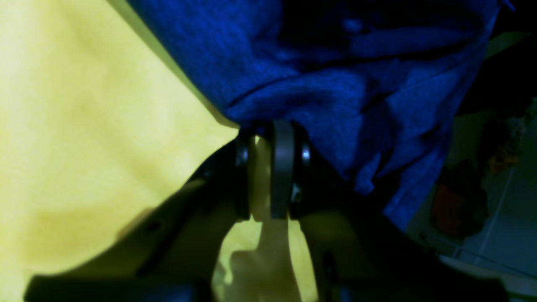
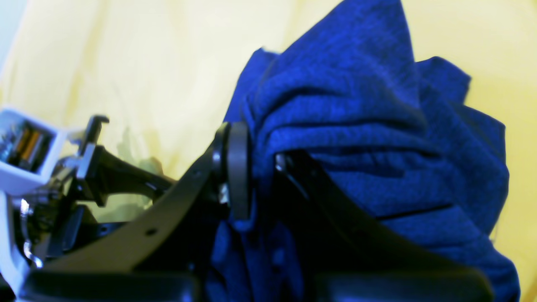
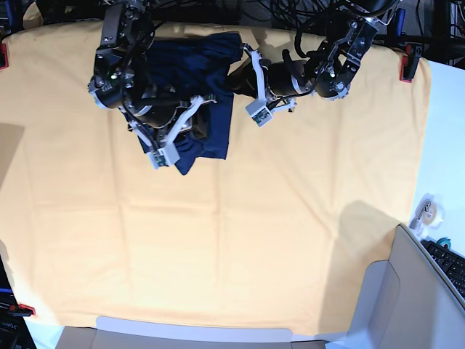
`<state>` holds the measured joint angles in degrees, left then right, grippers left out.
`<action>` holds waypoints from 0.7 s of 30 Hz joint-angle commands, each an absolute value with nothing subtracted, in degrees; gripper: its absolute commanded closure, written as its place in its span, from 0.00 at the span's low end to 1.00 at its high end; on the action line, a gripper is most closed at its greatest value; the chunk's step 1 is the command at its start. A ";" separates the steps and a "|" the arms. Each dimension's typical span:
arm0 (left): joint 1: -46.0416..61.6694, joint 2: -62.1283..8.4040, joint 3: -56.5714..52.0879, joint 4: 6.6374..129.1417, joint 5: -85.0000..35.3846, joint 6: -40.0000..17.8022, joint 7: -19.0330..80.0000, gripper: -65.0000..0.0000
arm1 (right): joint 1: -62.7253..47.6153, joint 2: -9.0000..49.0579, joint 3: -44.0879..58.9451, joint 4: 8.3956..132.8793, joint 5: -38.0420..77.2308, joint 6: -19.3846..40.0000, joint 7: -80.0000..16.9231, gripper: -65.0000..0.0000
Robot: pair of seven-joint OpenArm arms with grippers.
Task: Fold the T-shirt properly
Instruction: 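Lift the grasped end and fold it toward the left gripper, then release the fold and move the right gripper back to the shirt edge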
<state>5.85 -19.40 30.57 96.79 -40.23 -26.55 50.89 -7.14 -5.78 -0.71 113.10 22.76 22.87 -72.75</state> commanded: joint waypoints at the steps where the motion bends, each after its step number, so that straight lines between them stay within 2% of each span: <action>1: 5.41 -19.65 30.29 97.71 -40.48 -26.77 50.68 0.91 | -6.55 -6.20 -2.24 113.89 22.99 23.08 -71.25 1.00; 4: 5.41 -19.65 30.29 97.71 -40.48 -26.77 50.77 0.91 | -6.55 -6.20 -5.05 113.27 20.97 22.99 -71.25 1.00; 6: 5.41 -19.65 30.29 97.71 -40.48 -26.77 50.77 0.91 | -6.37 -6.02 -6.02 111.96 20.70 22.99 -71.60 0.95; 12: 5.41 -19.65 30.29 97.71 -40.48 -26.77 50.77 0.91 | -6.29 -5.85 -8.31 110.81 20.70 22.99 -71.69 0.56; 14: 5.41 -19.65 30.29 97.71 -40.48 -26.77 50.77 0.91 | -6.20 -5.05 -8.04 111.60 20.79 22.99 -71.60 0.48; 17: 5.41 -19.65 30.29 97.71 -40.48 -26.77 50.77 0.91 | -6.02 -3.74 -7.52 114.07 20.88 23.08 -71.34 0.45; 21: 5.41 -19.82 30.29 97.71 -40.48 -26.77 50.77 0.91 | -6.02 -2.86 -0.84 115.74 24.31 23.25 -71.25 0.45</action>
